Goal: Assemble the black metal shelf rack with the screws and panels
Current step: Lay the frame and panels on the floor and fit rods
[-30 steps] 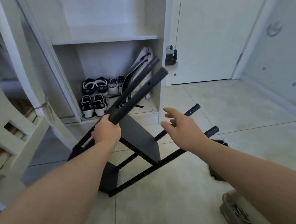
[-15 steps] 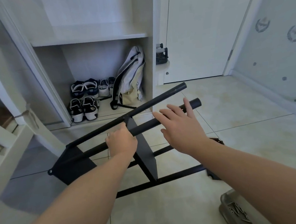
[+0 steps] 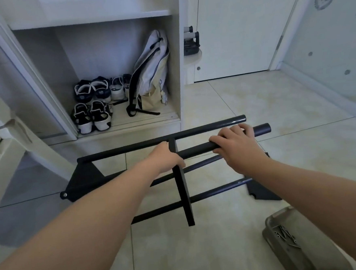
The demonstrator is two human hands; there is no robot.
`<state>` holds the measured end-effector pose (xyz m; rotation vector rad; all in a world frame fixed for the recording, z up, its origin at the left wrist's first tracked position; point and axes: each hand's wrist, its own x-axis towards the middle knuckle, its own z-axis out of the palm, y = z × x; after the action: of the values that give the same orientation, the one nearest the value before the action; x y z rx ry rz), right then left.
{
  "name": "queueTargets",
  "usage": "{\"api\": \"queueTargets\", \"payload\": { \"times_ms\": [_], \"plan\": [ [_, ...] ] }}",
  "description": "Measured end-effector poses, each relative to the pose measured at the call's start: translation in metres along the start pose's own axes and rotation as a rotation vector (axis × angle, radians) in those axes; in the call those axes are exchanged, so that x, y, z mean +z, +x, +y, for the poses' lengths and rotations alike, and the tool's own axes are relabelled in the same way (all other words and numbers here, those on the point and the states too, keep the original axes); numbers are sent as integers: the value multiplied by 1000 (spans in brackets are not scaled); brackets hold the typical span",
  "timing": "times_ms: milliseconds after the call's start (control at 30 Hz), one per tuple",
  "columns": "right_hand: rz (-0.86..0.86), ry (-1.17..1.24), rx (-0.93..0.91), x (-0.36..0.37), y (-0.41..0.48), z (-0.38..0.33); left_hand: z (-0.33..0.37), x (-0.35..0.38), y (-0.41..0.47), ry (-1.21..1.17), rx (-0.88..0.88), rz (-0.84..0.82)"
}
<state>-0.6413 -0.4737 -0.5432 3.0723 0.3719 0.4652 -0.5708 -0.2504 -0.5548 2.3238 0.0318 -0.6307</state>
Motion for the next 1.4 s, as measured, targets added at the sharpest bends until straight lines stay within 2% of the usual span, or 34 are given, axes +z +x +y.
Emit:
{"api": "queueTargets", "payload": {
  "times_ms": [67, 200, 300, 433, 700, 1000, 1400],
  "plan": [
    [2, 13, 4, 7, -5, 6, 4, -4, 3, -102, -64, -92],
    [-33, 13, -6, 17, -11, 15, 7, -1, 16, -221, -196, -140],
    [-51, 16, -15, 23, -14, 20, -3, 2, 27, -204, -197, -228],
    [-137, 7, -12, 33, -19, 29, -14, 7, 42, -308, -173, -304],
    [-286, 53, 31, 58, -23, 33, -28, 15, 66, -160, -128, -312],
    [-383, 107, 87, 81, -13, 24, -43, 17, 79, -207, -137, -319],
    [-352, 155, 113, 88, -15, 21, -60, 11, 93, -203, -129, -376]
  ]
}}
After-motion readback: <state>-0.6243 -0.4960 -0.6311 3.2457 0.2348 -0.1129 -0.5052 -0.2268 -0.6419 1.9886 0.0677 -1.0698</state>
